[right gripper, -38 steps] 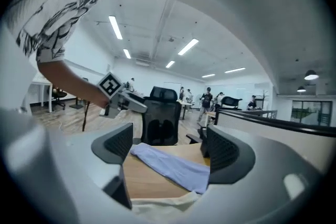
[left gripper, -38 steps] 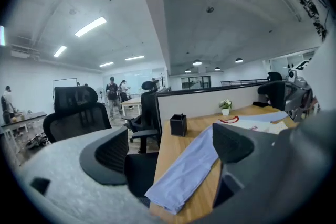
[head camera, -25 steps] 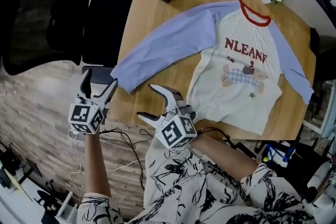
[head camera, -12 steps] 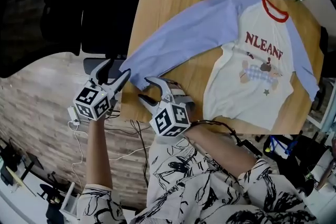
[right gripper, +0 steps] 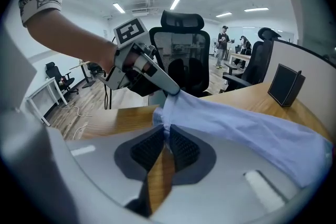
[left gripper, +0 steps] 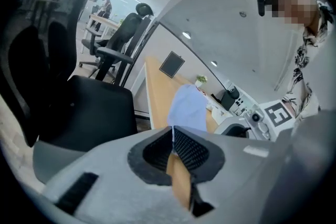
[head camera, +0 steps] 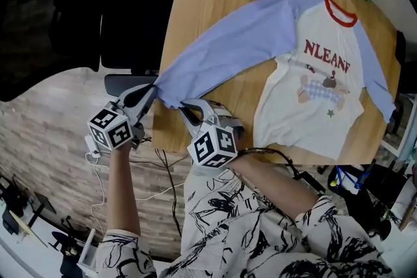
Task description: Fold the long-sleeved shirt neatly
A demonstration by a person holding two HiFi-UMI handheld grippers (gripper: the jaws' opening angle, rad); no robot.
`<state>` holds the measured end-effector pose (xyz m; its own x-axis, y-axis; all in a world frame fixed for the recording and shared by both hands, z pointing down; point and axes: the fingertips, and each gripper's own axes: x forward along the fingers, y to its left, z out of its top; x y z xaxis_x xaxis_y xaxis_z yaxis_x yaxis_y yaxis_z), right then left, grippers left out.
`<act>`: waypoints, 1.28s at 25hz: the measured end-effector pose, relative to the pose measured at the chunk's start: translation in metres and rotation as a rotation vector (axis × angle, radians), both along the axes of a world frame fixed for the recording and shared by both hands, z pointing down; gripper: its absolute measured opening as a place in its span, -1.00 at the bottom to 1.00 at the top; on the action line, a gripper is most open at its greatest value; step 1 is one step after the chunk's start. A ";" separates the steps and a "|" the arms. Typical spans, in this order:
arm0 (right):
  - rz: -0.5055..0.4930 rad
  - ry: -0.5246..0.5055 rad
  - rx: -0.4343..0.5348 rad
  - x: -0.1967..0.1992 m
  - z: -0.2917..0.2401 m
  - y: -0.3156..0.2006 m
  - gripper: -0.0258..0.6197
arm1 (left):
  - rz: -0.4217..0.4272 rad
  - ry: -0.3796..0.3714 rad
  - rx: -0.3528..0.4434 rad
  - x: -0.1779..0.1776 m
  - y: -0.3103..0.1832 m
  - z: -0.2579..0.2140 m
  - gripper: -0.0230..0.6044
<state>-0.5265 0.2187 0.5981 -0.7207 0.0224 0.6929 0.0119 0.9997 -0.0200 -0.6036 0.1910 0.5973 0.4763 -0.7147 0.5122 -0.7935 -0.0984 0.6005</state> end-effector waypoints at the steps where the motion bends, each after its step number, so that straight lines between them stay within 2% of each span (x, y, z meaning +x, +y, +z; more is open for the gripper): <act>1: 0.009 -0.011 -0.003 -0.001 -0.006 -0.003 -0.78 | 0.007 -0.018 0.011 -0.001 -0.004 -0.007 -0.88; 10: 0.162 -0.159 -0.067 -0.003 -0.085 -0.040 -0.79 | 0.041 -0.077 0.098 0.000 -0.054 -0.100 -0.88; 17: 0.344 -0.341 -0.121 0.008 -0.169 -0.103 -0.79 | 0.103 -0.106 0.261 0.026 -0.138 -0.198 -0.88; 21: 0.450 -0.457 -0.139 0.036 -0.229 -0.146 -0.79 | 0.148 -0.097 0.367 0.067 -0.190 -0.266 -0.88; 25: 0.528 -0.570 -0.154 0.082 -0.285 -0.190 -0.79 | 0.173 -0.109 0.463 0.119 -0.237 -0.325 -0.88; 28: 0.567 -0.650 -0.138 0.128 -0.322 -0.224 -0.80 | 0.218 -0.135 0.530 0.172 -0.273 -0.365 -0.88; 32: 0.620 -0.714 -0.115 0.201 -0.352 -0.265 -0.80 | 0.307 -0.197 0.583 0.255 -0.315 -0.400 -0.88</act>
<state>-0.3260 -0.0458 0.2463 -0.8792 -0.4655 0.1019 -0.4725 0.8242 -0.3120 -0.3486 -0.1242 0.1968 0.6389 -0.7472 0.1828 -0.7668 -0.5997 0.2288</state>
